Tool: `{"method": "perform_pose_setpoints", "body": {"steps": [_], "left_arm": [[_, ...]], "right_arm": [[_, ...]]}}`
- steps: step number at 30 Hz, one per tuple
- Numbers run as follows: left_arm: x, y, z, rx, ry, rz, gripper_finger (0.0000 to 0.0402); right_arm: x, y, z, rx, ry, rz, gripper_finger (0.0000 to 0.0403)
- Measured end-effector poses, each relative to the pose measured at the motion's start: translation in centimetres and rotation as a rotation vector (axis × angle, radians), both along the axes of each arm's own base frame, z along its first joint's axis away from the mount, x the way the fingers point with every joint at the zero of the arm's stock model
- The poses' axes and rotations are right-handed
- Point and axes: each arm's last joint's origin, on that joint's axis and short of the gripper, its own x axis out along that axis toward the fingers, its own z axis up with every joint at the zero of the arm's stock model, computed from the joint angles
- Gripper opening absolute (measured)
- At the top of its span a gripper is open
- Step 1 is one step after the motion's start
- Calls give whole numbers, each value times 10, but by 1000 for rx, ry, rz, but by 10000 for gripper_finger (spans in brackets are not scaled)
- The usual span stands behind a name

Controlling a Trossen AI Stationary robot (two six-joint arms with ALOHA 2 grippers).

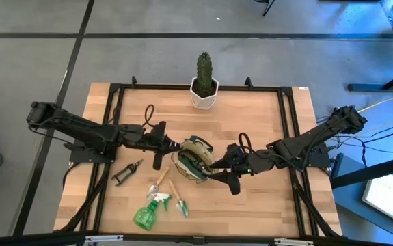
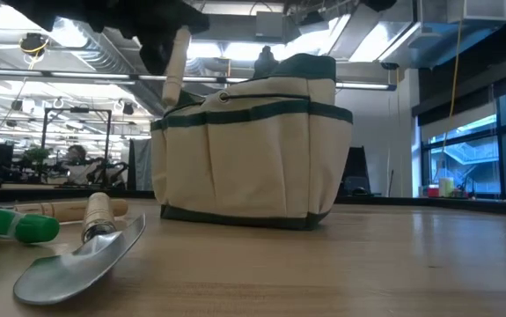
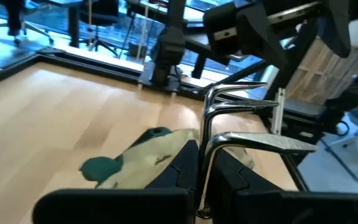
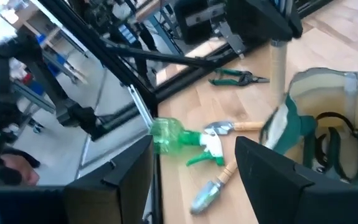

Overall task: Pick & Place Garden tools in Gardening bag
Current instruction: Put the brown hand rake into the green gardening bag

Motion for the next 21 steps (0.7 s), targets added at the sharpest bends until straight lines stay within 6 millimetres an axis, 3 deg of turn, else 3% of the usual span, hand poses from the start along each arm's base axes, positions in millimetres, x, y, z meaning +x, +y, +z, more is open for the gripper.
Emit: {"method": "perform_pose_setpoints", "body": {"steps": [7,17,21], "left_arm": [[0,-2,2,-8,-16,0,6],[-3,-17,6,-18,-63,-4,6],[-4,-21,6,8,-64,32,6]], "right_arm": [[12,-24,-20,-32,156,-1,228],[44,-74,-37,75,194,60,230],[59,-83,-47,109,163,74,237]]}}
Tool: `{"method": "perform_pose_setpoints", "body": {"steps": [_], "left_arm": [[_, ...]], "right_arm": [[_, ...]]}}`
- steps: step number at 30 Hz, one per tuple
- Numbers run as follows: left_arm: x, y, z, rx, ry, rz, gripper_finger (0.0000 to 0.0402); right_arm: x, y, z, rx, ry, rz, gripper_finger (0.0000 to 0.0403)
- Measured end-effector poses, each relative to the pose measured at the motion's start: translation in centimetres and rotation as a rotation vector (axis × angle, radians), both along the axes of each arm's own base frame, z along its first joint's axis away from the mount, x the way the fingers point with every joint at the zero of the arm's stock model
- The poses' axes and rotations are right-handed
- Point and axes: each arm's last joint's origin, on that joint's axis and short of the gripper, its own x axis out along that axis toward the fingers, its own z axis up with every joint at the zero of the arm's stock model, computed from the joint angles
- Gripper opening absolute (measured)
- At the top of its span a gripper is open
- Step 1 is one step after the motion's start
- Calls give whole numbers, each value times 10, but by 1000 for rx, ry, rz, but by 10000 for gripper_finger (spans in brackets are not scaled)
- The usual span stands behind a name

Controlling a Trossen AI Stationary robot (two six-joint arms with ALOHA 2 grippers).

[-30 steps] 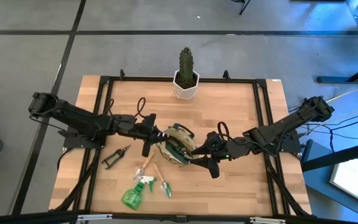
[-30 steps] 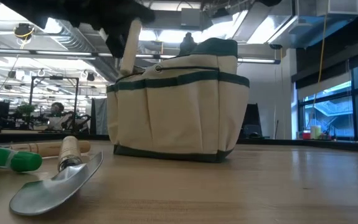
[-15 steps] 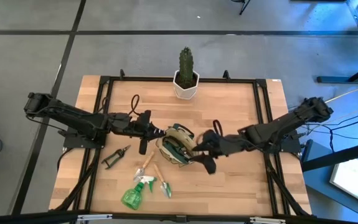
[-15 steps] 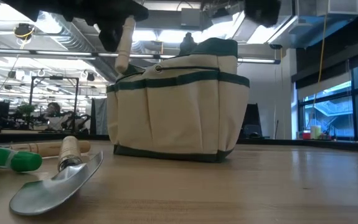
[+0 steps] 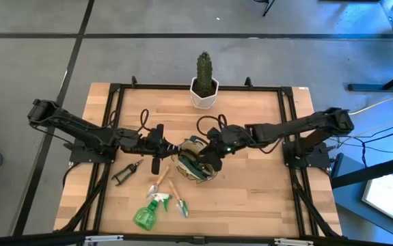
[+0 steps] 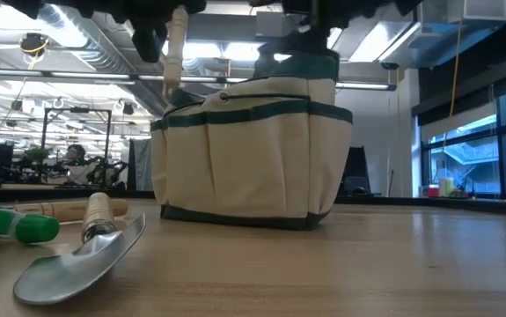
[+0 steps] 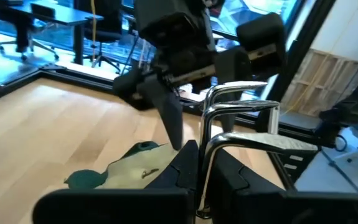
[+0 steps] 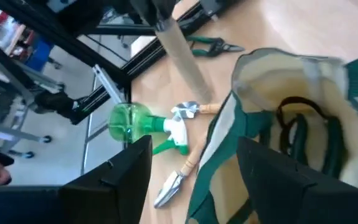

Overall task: Pick & Place Garden tools in Gardening bag
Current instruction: Put the brown hand rake into the green gardening bag

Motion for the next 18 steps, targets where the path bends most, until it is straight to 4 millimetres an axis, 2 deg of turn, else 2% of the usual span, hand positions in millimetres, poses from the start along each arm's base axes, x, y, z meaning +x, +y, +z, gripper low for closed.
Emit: {"method": "perform_pose_setpoints", "body": {"steps": [5,13,18], "left_arm": [[0,0,0,4,-1,21,6],[0,1,1,3,-10,47,6],[0,1,1,-10,-10,48,6]], "right_arm": [[12,-5,-13,18,-7,45,252],[24,-9,-46,23,103,-22,256],[32,-8,-50,10,98,-3,256]]}}
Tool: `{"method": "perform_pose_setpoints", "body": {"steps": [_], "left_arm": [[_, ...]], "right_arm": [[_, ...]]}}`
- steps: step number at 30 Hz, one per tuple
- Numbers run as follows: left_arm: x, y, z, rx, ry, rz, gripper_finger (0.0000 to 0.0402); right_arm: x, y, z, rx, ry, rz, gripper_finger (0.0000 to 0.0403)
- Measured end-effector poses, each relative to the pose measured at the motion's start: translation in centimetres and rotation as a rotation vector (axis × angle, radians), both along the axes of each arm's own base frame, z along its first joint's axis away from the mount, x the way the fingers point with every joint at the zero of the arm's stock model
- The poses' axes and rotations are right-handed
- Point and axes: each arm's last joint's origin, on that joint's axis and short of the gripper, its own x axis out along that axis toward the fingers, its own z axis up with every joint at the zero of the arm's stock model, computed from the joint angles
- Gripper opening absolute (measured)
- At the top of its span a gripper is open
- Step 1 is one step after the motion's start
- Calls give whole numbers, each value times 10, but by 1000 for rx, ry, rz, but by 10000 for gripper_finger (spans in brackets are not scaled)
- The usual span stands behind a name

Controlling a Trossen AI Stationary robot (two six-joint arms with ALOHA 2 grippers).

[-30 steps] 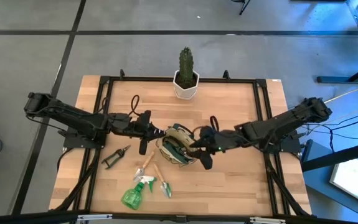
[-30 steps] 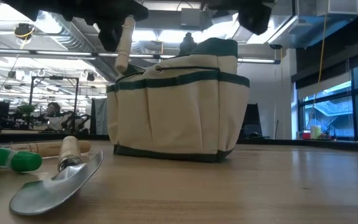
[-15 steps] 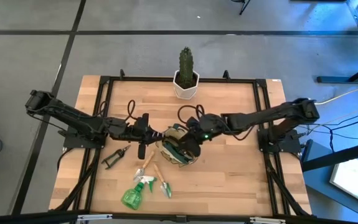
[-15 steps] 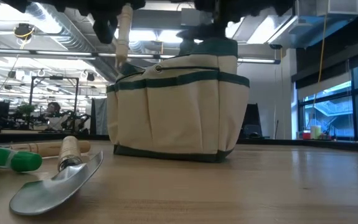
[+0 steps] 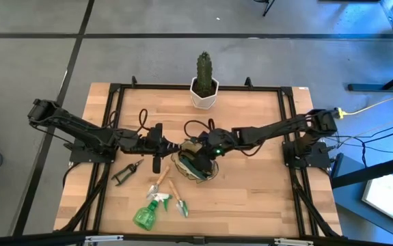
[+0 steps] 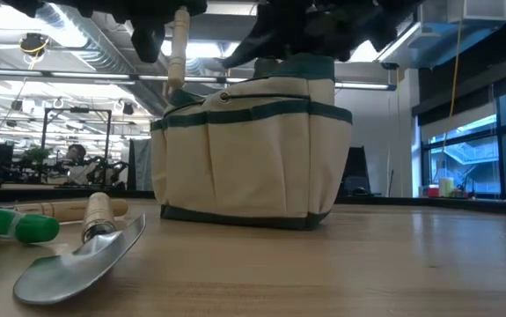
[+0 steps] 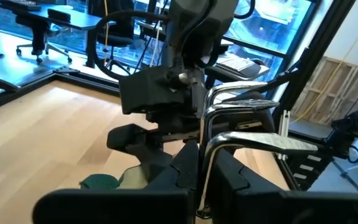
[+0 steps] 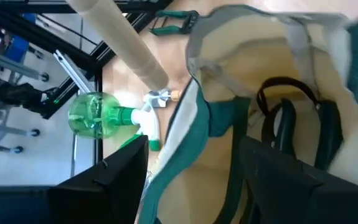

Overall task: Pick & Place Garden tools in Gardening bag
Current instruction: Put the brown hand rake into the green gardening bag

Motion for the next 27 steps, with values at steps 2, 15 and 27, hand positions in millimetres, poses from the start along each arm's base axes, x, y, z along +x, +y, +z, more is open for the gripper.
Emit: {"method": "perform_pose_setpoints", "body": {"steps": [2,15,27], "left_arm": [[0,-1,0,-1,0,-3,6],[-4,-14,0,5,-1,5,6],[-7,-20,0,7,-3,24,6]], "right_arm": [[5,3,3,-21,4,28,256],[26,13,9,-191,106,87,257],[36,9,-4,-170,95,74,257]]}}
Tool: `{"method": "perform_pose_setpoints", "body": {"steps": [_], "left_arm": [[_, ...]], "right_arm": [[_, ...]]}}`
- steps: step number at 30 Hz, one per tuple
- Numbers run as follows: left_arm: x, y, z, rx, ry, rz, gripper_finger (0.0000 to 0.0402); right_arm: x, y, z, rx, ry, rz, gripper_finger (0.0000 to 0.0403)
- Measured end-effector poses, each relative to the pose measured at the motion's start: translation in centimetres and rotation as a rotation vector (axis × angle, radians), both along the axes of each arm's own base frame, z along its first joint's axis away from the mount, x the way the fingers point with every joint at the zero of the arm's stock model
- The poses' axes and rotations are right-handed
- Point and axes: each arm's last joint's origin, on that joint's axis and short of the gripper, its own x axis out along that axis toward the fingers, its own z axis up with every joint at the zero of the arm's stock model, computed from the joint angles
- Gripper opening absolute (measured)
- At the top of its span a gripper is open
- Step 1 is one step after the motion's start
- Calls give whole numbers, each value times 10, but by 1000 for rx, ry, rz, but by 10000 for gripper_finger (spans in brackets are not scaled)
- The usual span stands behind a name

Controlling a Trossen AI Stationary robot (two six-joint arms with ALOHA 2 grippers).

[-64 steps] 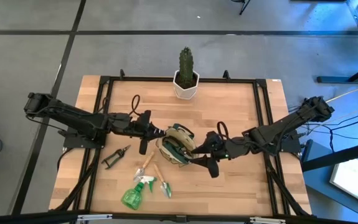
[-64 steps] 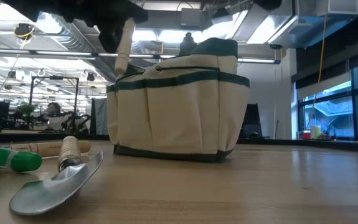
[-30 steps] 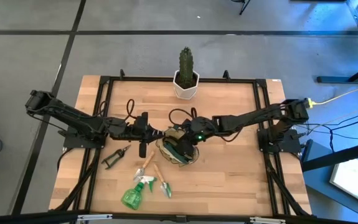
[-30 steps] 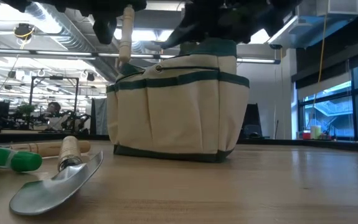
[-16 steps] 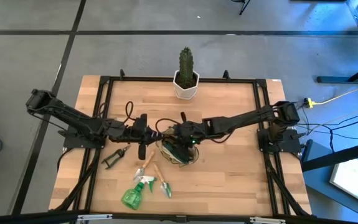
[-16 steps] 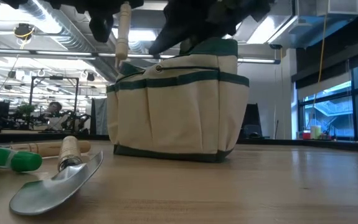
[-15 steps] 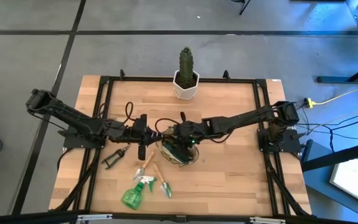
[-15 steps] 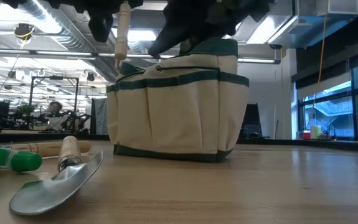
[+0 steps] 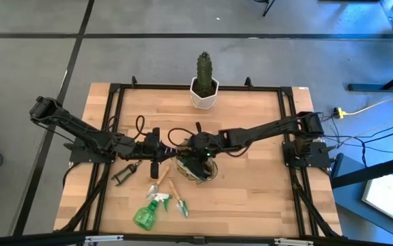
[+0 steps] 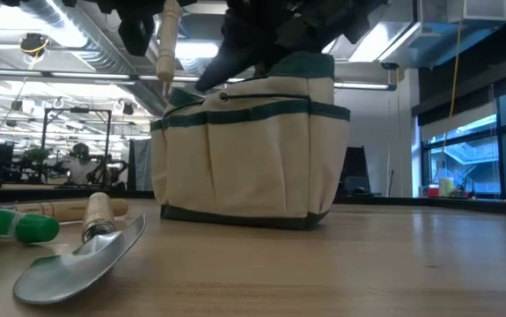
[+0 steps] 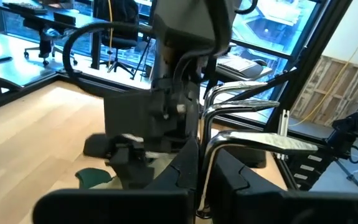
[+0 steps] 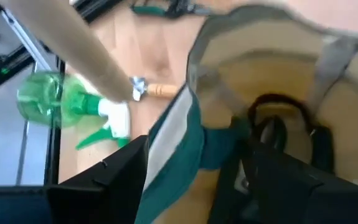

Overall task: Pick & Place Garden tools in Gardening bag
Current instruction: Put the brown hand rake into the green gardening bag

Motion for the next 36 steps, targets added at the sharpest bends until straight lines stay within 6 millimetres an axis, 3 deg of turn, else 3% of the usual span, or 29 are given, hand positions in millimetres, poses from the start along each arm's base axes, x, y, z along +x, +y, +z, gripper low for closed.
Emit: {"method": "perform_pose_setpoints", "body": {"steps": [9,23,36], "left_arm": [[0,0,0,-1,-4,1,6],[1,1,0,26,3,-14,6],[6,9,-7,32,50,11,6]], "right_arm": [[7,0,-17,116,34,12,235],[8,-1,-15,140,33,-5,166],[6,-11,-7,140,29,-21,156]]}}
